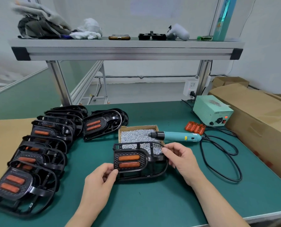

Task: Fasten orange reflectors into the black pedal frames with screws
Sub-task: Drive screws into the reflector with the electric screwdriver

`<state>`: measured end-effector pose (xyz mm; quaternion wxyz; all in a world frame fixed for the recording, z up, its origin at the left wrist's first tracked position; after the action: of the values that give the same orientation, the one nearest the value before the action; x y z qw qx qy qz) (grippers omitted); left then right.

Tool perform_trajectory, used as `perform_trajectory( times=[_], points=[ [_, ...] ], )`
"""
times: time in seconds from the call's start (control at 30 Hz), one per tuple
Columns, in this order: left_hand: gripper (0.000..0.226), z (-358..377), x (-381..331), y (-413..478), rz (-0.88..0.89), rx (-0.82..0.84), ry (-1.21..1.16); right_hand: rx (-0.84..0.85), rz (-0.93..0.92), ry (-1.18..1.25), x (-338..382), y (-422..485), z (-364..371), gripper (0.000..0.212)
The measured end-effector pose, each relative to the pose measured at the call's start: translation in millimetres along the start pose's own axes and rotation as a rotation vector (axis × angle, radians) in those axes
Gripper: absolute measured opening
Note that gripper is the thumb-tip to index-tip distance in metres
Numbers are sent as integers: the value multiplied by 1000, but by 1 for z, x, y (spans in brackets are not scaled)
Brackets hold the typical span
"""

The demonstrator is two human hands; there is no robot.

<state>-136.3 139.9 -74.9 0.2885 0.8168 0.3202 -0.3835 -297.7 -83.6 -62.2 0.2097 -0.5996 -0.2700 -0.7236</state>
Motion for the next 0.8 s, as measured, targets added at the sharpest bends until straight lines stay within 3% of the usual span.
perform_trajectory(
  times=[0.2,0.43,0.63,0.8],
  points=[
    [25,0,-1,1,8,-17,5,6,-108,-191,7,1,0,12],
    [28,1,3,1,-66,-27,-66,-106,-154,-176,24,8,0,18],
    [17,4,2,2,105,51,199,-123,-152,-90,42,21,3,12],
    [18,7,5,2,138,115,310,-82,-151,-127,53,37,16,11]
  ],
)
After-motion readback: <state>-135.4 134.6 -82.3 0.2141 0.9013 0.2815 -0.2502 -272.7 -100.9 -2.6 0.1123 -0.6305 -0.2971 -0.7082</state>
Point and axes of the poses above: each hand's wrist, its own y-axis towards the middle knuckle, its own z-axis out of the palm, x = y × z, the point moved 1 cm from there along y, towards the middle knuckle, and after that the axes turned 8 degrees about y, right-handed, at the moved point
